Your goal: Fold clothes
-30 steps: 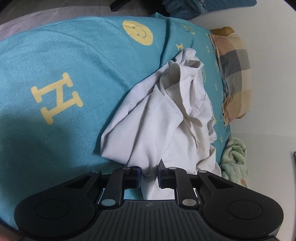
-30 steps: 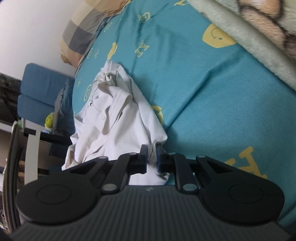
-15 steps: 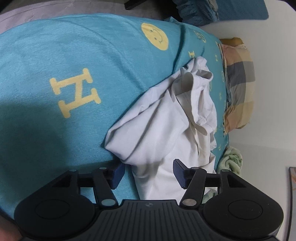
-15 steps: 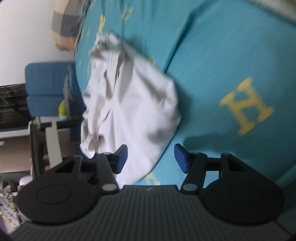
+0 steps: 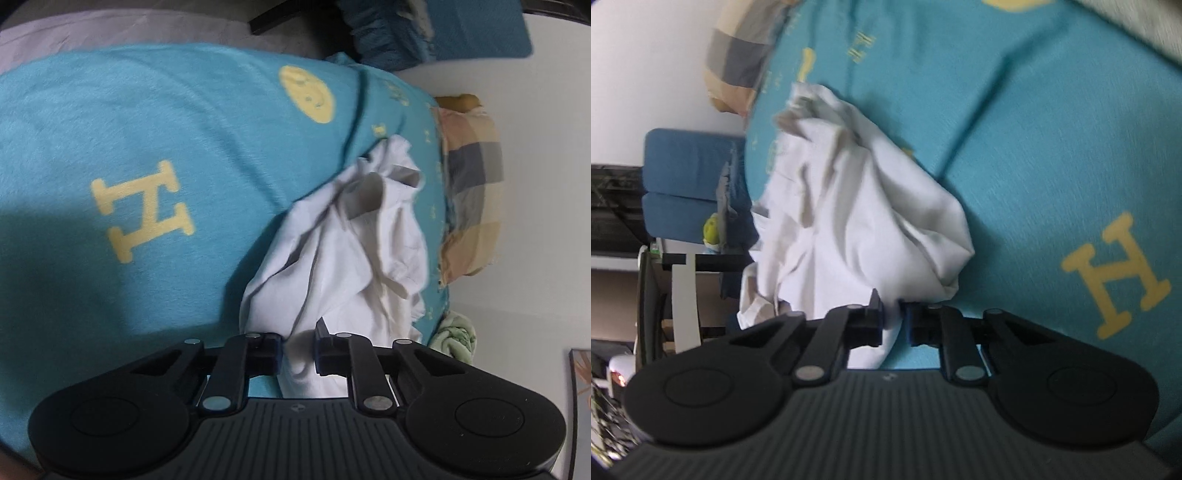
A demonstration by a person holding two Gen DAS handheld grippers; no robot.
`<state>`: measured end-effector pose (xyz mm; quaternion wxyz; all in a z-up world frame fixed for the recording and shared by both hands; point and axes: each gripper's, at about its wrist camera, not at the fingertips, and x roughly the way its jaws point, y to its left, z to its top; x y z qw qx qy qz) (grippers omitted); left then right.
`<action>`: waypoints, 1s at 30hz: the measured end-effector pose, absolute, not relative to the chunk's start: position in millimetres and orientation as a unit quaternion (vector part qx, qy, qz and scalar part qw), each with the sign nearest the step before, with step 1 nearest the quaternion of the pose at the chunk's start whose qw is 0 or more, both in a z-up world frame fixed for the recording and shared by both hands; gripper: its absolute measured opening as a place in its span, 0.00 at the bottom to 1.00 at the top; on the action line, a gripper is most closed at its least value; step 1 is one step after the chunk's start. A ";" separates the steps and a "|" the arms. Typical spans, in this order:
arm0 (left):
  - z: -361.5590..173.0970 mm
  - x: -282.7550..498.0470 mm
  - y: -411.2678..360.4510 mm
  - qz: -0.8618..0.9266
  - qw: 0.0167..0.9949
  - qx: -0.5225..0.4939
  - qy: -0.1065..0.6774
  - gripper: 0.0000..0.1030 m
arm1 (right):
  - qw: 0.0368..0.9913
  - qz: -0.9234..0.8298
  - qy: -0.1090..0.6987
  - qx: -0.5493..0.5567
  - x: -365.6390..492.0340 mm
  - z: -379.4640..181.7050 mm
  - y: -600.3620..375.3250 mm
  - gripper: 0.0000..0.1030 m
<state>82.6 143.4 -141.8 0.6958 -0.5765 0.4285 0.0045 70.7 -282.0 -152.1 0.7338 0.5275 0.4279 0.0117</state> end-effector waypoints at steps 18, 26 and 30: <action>-14.2 -55.6 140.9 -0.107 0.740 -0.564 0.351 0.11 | 0.769 0.045 0.336 0.541 -70.1 -54.1 -299.0 0.09; -3.1 -110.1 143.2 -0.119 0.727 -0.583 0.341 0.11 | 0.779 0.044 0.315 0.541 -109.4 -28.6 -296.1 0.09; 0.9 -93.2 143.6 -0.113 0.727 -0.588 0.337 0.11 | 0.785 0.048 0.311 0.533 -90.3 -16.2 -294.1 0.09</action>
